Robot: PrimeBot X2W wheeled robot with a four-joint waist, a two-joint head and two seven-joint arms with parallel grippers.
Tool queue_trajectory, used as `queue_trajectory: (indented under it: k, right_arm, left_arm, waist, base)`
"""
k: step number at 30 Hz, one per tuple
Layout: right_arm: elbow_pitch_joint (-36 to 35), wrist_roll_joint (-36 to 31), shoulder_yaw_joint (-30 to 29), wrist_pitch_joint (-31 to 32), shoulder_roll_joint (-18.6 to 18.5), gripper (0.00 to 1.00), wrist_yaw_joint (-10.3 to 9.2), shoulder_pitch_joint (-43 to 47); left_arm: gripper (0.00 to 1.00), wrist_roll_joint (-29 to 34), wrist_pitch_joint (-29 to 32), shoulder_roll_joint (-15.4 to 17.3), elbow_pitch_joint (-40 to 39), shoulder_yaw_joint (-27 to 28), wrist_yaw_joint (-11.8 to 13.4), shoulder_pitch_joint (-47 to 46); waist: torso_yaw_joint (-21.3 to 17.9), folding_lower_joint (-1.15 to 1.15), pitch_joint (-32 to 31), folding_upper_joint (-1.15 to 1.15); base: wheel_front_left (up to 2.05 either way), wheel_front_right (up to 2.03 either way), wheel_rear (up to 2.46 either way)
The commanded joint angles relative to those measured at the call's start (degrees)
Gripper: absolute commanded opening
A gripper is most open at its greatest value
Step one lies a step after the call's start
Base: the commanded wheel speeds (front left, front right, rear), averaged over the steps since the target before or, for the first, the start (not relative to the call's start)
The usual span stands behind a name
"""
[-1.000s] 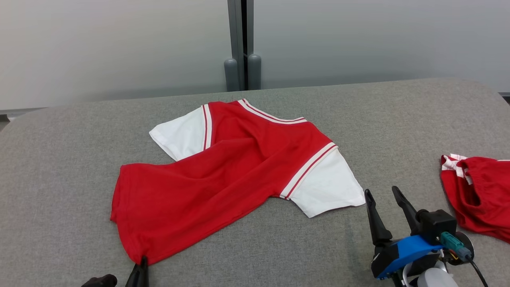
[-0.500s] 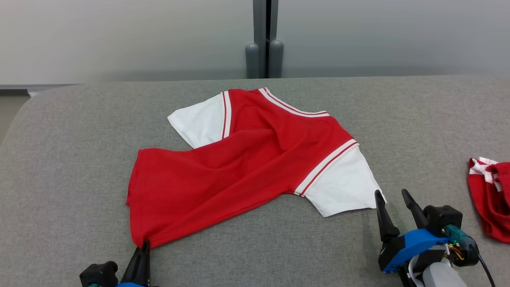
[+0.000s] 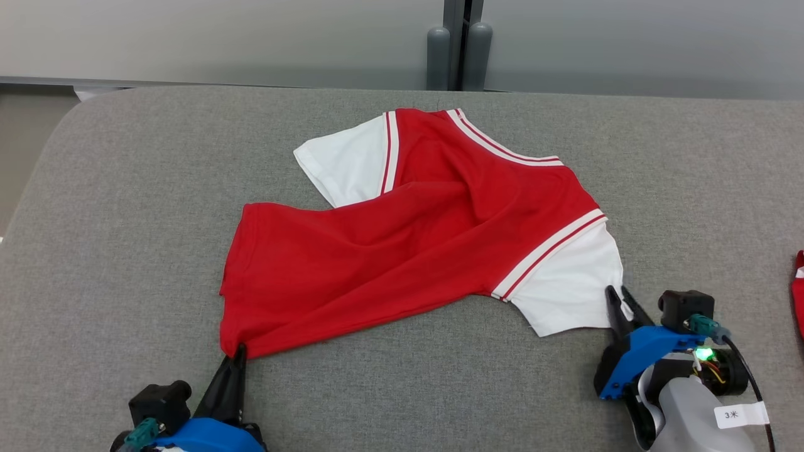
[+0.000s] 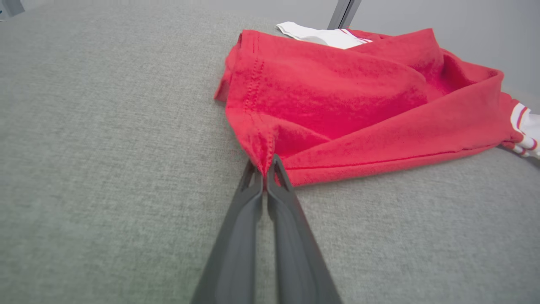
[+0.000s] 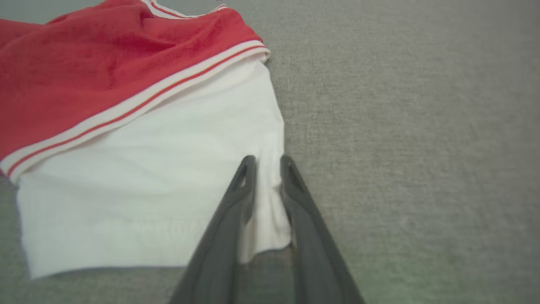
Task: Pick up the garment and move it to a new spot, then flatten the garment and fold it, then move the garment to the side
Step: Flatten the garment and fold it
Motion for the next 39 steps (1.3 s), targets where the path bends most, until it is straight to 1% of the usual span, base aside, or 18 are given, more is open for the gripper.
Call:
queue_trajectory:
  k: [1,5,8,12,16,18,20,23,27,30,33,35,39]
  right_arm:
    - [1.13,0.18,1.07,1.08,1.12,0.0,0.17,1.08]
    - [-4.19,2.78,2.27,0.64,0.76,0.0,0.15,0.83]
    - [-10.56,4.7,2.33,0.61,0.49,0.0,0.1,1.13]
    - [-20.36,8.18,2.28,0.61,0.54,0.0,0.1,0.07]
    - [-30.17,11.91,3.16,0.61,0.51,0.0,0.1,-3.08]
    - [-34.57,12.2,3.85,0.61,0.51,0.0,0.1,-5.39]
    - [-38.09,12.64,4.43,0.97,0.5,0.0,0.1,-8.04]
    - [-43.44,13.31,4.51,3.74,0.51,0.0,0.1,-12.35]
    - [-48.98,12.95,3.28,8.27,0.57,0.0,0.1,-18.01]
    - [-50.3,11.64,1.66,11.02,0.6,0.0,0.1,-22.45]
    - [-48.4,9.75,-0.04,12.43,0.55,0.0,0.1,-26.85]
    - [-46.75,6.83,-0.19,12.2,0.57,0.0,0.1,-30.08]
    - [-42.01,4.1,-1.83,10.48,0.5,0.0,0.08,-36.82]
  left_arm:
    - [0.0,-0.57,-0.15,0.4,-0.49,0.32,-0.09,-1.08]
    - [0.0,-0.64,-0.16,0.47,-2.35,1.85,-0.09,-1.3]
    - [0.0,-0.36,-0.16,0.6,-5.32,3.57,-0.09,-2.59]
    - [0.0,0.51,-0.15,2.13,-10.81,6.99,-0.08,-5.0]
    - [0.0,1.73,-0.14,4.95,-15.89,10.33,-0.08,-9.59]
    - [0.0,2.1,-0.15,6.92,-18.29,11.39,-0.08,-12.48]
    - [0.0,3.07,-0.15,9.0,-20.41,10.91,-0.08,-15.16]
    - [0.0,3.37,-0.14,11.56,-22.38,10.42,-0.08,-20.04]
    - [0.0,1.36,1.79,13.34,-23.19,10.4,-0.08,-26.91]
    - [0.0,0.53,4.07,15.22,-22.26,9.3,-0.08,-32.06]
    - [0.0,-0.36,5.32,16.8,-19.91,8.1,-0.08,-37.19]
    - [0.0,-1.11,5.18,17.78,-17.52,7.18,-0.07,-40.45]
    - [0.0,-1.79,4.03,20.59,-11.35,5.15,-0.01,-47.66]
  waist:
    - [-0.27,0.0,-0.24,0.0]
    - [-1.33,0.0,-1.65,0.0]
    - [-2.3,0.0,-3.2,0.0]
    - [-3.75,0.0,-5.76,0.0]
    - [-5.55,0.0,-8.75,0.0]
    - [-6.44,0.0,-10.05,0.0]
    - [-7.19,0.0,-11.09,0.0]
    - [-7.72,0.0,-11.71,0.0]
    - [-7.93,0.0,-10.2,0.0]
    - [-7.6,0.0,-7.39,0.0]
    - [-7.15,0.0,-3.63,0.0]
    - [-6.91,0.0,-0.75,0.0]
    - [-7.12,0.0,5.09,0.0]
  base:
    - [0.0,0.0,0.0]
    - [0.0,0.0,0.0]
    - [0.0,0.0,0.0]
    - [0.0,0.0,0.0]
    - [0.0,0.0,0.0]
    - [0.0,0.0,0.0]
    - [0.0,0.0,0.0]
    - [0.0,0.0,0.0]
    - [0.0,0.0,0.0]
    - [0.0,0.0,0.0]
    - [0.0,0.0,0.0]
    - [0.0,0.0,0.0]
    - [0.0,0.0,0.0]
